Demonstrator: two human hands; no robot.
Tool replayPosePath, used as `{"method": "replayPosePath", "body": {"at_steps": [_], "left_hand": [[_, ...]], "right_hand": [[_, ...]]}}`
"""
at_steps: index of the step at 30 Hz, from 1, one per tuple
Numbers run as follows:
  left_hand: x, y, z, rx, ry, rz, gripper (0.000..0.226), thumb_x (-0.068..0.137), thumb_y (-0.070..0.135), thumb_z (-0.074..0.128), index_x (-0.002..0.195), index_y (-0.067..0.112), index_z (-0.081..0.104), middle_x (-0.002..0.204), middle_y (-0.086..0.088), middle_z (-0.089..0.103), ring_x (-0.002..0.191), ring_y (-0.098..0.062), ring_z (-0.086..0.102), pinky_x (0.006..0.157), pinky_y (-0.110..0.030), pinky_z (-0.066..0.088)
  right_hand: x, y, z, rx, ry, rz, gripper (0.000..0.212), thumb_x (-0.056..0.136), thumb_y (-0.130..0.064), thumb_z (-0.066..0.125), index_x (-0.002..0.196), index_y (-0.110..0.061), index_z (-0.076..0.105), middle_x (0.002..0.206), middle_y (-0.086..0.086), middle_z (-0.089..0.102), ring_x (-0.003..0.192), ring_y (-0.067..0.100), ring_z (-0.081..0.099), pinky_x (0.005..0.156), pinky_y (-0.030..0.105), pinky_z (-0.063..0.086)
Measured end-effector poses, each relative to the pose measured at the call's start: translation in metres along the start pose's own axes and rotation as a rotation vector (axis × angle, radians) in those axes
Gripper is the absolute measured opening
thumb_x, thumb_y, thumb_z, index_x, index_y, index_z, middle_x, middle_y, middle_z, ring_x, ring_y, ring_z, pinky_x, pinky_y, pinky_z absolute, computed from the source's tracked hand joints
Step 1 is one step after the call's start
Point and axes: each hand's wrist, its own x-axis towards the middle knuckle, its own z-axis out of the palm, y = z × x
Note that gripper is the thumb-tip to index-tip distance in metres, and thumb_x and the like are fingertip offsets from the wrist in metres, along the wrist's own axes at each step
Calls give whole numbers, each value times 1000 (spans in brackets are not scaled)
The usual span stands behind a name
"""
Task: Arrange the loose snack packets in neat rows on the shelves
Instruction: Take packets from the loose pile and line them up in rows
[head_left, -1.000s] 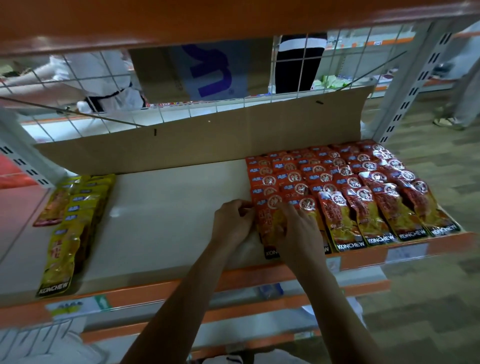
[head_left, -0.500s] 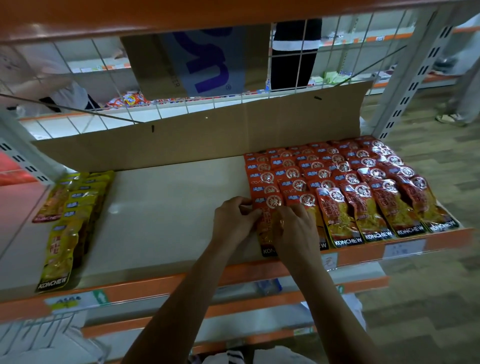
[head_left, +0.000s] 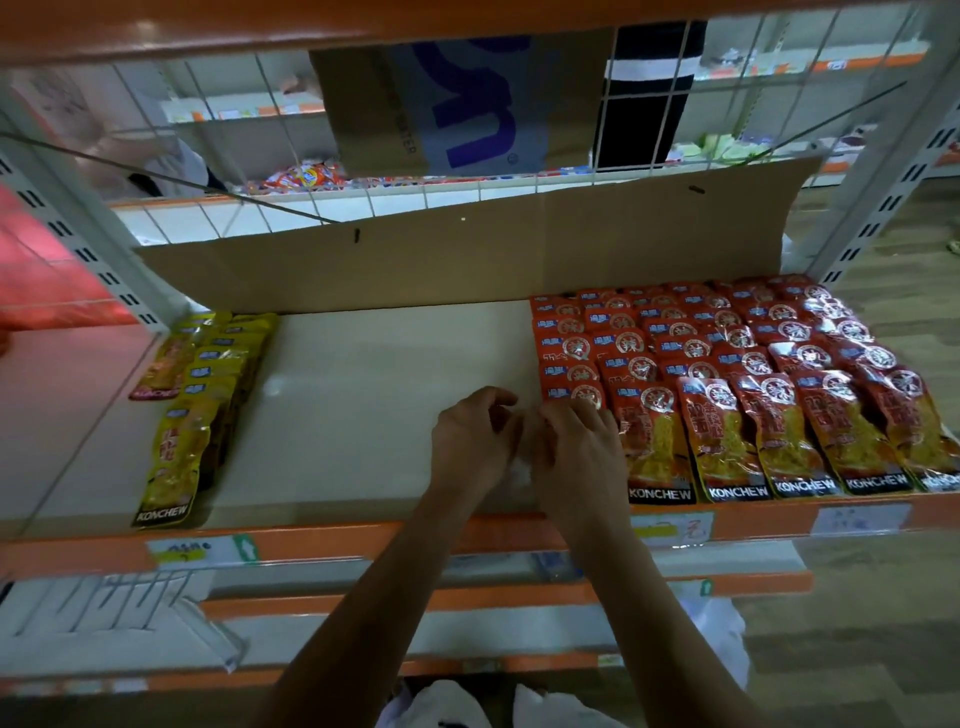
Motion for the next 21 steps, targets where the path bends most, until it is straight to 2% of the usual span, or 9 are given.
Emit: {"method": "replayPosePath", "body": {"at_steps": [2, 5, 8, 10, 15, 17, 19, 21], "left_hand": [[-5, -9, -10, 46, 38, 27, 24, 94, 23, 59, 116, 16, 66, 108, 1, 71, 95, -11, 65, 83, -14, 43], [-12, -28, -30, 102, 78, 59, 23, 93, 20, 60, 114, 15, 67, 107, 0, 70, 96, -13, 65, 87, -24, 50], [-20, -48, -53, 165, 144, 92, 24, 91, 18, 61, 113, 12, 68, 108, -4, 70, 97, -18, 65, 85, -26, 48], [-26, -63, -71, 208, 201, 109, 24, 89, 18, 63, 112, 10, 69, 106, -8, 71, 95, -23, 66, 82, -25, 45], [-46, -110, -132, 220, 324, 77, 31, 87, 17, 65, 117, 9, 67, 116, -9, 67, 109, -28, 60, 90, -34, 45], [-57, -132, -160, 233, 384, 57, 28, 86, 18, 67, 113, 10, 68, 112, -8, 68, 105, -29, 61, 83, -35, 48], [-68, -154, -187, 258, 424, 39, 24, 83, 17, 69, 106, 10, 70, 103, -10, 69, 95, -33, 61, 76, -37, 49], [-79, -177, -213, 269, 439, 43, 23, 79, 14, 71, 101, 8, 71, 99, -11, 71, 91, -35, 62, 75, -39, 51]], "right_hand": [[0, -10, 9, -11, -27, -67, 20, 89, -8, 53, 104, -9, 66, 111, 7, 63, 105, 25, 51, 84, 25, 34], [-1, -33, 21, 29, -52, -103, 23, 88, -7, 56, 109, -8, 66, 113, 8, 64, 107, 28, 53, 84, 26, 37], [-6, -60, 36, 70, -86, -126, 28, 87, -7, 57, 114, -7, 65, 117, 10, 64, 111, 30, 54, 87, 33, 43], [-9, -80, 48, 60, -96, -157, 30, 87, -8, 58, 117, -7, 64, 120, 9, 64, 113, 29, 54, 91, 32, 43], [-25, -148, 81, 124, -135, -218, 33, 83, -5, 62, 116, -5, 64, 122, 13, 63, 116, 32, 53, 98, 37, 42], [-36, -180, 96, 159, -138, -252, 34, 80, -1, 65, 114, -3, 66, 121, 16, 63, 116, 35, 55, 99, 40, 43], [-46, -210, 113, 176, -132, -304, 29, 76, 2, 66, 104, -2, 68, 112, 18, 66, 107, 38, 58, 93, 40, 46], [-55, -240, 131, 154, -145, -337, 24, 77, 0, 64, 101, -4, 67, 107, 16, 66, 102, 37, 58, 88, 38, 46]]}}
